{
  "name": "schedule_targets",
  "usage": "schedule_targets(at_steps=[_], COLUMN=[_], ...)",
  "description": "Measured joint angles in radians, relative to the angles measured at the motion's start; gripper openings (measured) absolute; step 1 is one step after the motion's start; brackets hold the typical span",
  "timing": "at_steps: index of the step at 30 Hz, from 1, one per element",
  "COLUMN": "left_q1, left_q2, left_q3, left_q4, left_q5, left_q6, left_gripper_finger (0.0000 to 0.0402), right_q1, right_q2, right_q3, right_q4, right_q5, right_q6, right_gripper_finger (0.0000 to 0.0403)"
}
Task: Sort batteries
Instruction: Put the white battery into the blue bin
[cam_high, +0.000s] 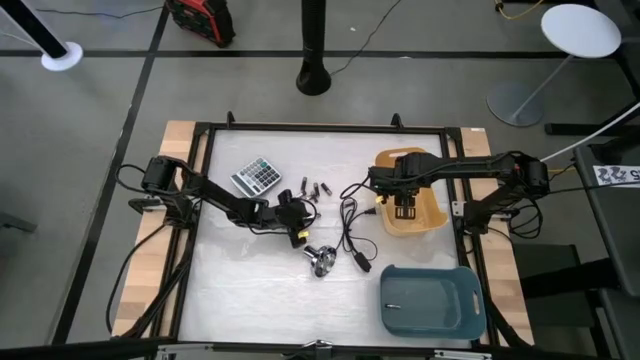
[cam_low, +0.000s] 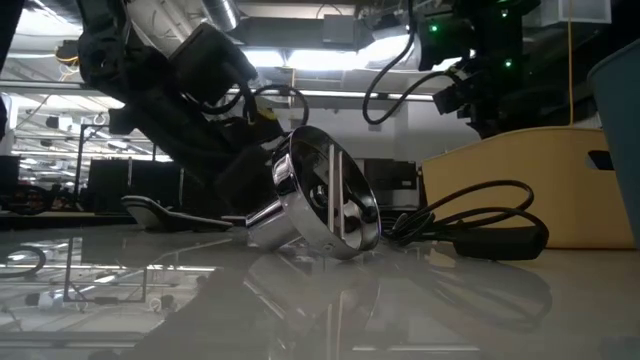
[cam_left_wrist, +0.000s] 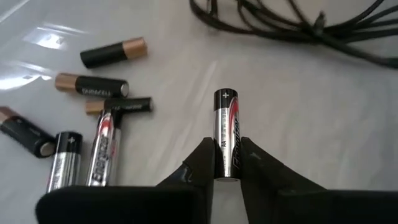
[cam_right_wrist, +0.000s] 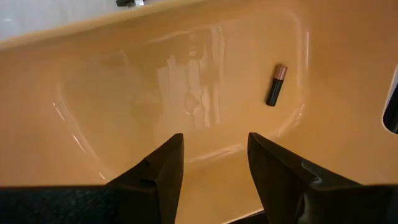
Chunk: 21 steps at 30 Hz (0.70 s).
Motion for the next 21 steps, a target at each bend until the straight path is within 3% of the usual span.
schedule_targets(at_steps=[12, 18, 21], left_q1=[0.005, -0.010, -0.035], left_q2=[-0.184, -0.183, -0.144], left_q3=[0.001, 0.013, 0.065], left_q4=[0.042, 0.317, 0.340], left_q5=[0.002, 0.114, 0.135], left_q6=[0.052, 0.040, 0.035], left_gripper_finger=[0.0049, 0.0053, 0.0051], right_q1=[0.000, 0.000, 0.000], right_q2=[0.000, 0.000, -0.001], right_q3=[0.000, 0.039, 0.088], right_q4=[-0.016, -0.030, -0.063], right_q5=[0.010, 0.068, 0.109], right_q6=[-0.028, -0.058, -0.058], right_gripper_finger=[0.0177, 0.0177, 0.0177])
